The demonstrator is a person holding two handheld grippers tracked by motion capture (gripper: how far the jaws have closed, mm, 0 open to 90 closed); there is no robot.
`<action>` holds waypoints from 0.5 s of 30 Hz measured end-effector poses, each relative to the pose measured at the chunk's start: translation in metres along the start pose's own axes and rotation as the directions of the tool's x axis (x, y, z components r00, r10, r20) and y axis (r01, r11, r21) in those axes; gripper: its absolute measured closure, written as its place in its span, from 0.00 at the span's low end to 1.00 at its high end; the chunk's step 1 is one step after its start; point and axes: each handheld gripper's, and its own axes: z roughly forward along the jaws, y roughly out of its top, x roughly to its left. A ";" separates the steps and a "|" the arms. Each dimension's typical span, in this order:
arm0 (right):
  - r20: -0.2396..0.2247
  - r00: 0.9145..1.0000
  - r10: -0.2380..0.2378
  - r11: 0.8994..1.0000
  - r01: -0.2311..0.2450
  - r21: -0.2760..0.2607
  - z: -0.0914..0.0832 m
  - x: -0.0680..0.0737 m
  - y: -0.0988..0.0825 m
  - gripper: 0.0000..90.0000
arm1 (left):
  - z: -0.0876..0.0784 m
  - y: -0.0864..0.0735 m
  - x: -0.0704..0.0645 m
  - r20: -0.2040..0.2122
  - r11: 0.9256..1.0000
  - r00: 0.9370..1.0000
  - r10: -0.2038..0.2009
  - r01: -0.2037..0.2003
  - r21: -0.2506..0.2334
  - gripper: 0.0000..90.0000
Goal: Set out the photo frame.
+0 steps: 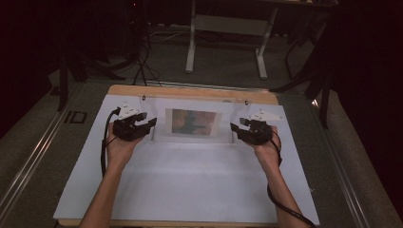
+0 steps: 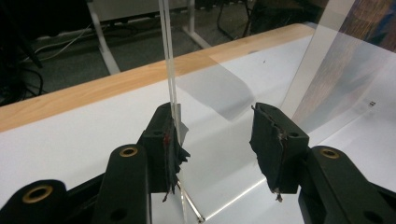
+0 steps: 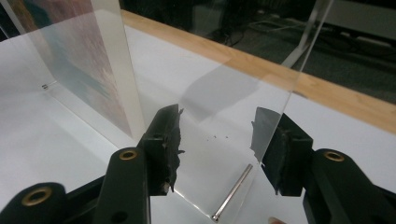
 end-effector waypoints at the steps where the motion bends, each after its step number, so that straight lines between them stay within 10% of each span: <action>1: -0.006 1.000 0.005 1.000 -0.005 0.005 -0.001 0.001 0.000 0.56 | -0.002 0.000 -0.001 0.002 1.000 1.000 -0.002 0.002 0.003 0.59; 15: -0.018 0.998 0.053 0.998 -0.052 0.041 -0.019 0.015 -0.008 0.56 | -0.019 -0.006 -0.012 0.012 0.999 0.999 -0.038 0.037 0.036 0.59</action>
